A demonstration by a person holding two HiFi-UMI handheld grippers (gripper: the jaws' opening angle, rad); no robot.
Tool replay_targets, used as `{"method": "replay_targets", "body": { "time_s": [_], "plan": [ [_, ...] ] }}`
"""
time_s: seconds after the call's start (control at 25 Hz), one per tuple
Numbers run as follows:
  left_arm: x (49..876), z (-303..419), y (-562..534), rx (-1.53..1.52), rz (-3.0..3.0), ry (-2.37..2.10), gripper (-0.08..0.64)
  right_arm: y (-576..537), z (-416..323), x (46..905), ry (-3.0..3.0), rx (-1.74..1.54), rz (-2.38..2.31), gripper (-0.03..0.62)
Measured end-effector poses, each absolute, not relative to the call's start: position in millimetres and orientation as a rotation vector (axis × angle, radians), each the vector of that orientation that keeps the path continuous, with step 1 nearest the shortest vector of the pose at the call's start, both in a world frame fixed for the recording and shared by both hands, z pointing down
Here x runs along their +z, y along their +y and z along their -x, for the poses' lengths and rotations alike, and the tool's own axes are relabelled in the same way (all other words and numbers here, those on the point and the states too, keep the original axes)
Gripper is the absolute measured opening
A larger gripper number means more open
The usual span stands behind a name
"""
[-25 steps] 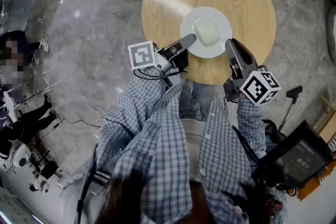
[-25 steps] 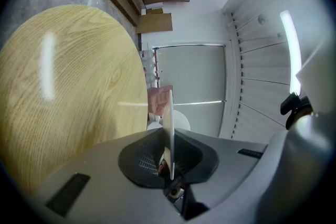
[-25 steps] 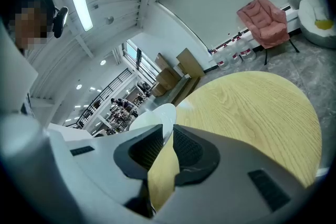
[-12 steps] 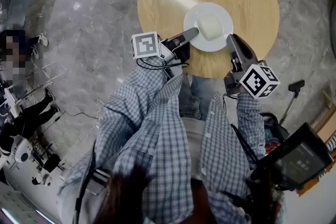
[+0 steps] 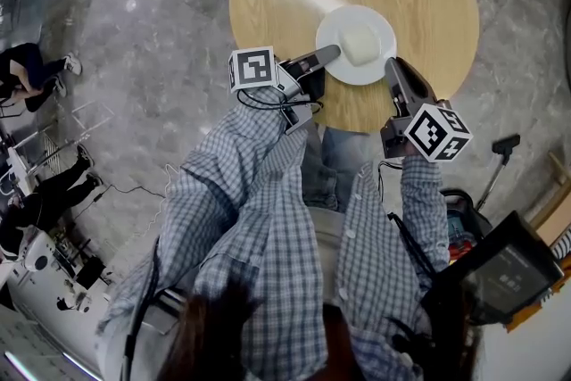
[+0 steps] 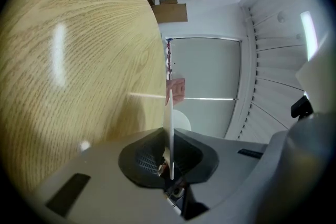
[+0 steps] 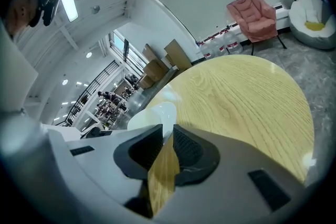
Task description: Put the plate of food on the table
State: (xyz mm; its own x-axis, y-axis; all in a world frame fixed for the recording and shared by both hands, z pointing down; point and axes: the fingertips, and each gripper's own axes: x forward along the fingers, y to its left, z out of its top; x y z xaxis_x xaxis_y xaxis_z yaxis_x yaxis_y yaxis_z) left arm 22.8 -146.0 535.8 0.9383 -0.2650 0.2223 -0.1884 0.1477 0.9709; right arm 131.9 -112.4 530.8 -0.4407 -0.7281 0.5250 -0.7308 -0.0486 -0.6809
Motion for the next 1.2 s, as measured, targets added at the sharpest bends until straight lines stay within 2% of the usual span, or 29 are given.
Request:
{"method": "replay_targets", "body": {
  "time_s": [0.72, 1.2],
  "plan": [
    [575, -24, -143, 0.010, -1.405, -0.434, 0.025, -111, -135, 570, -2.002, 1.583, -1.674, 0.068],
    [578, -24, -143, 0.041, -1.432, -0.461, 0.025, -113, -139, 582, -1.942, 1.491, -1.689, 0.069]
  ]
}}
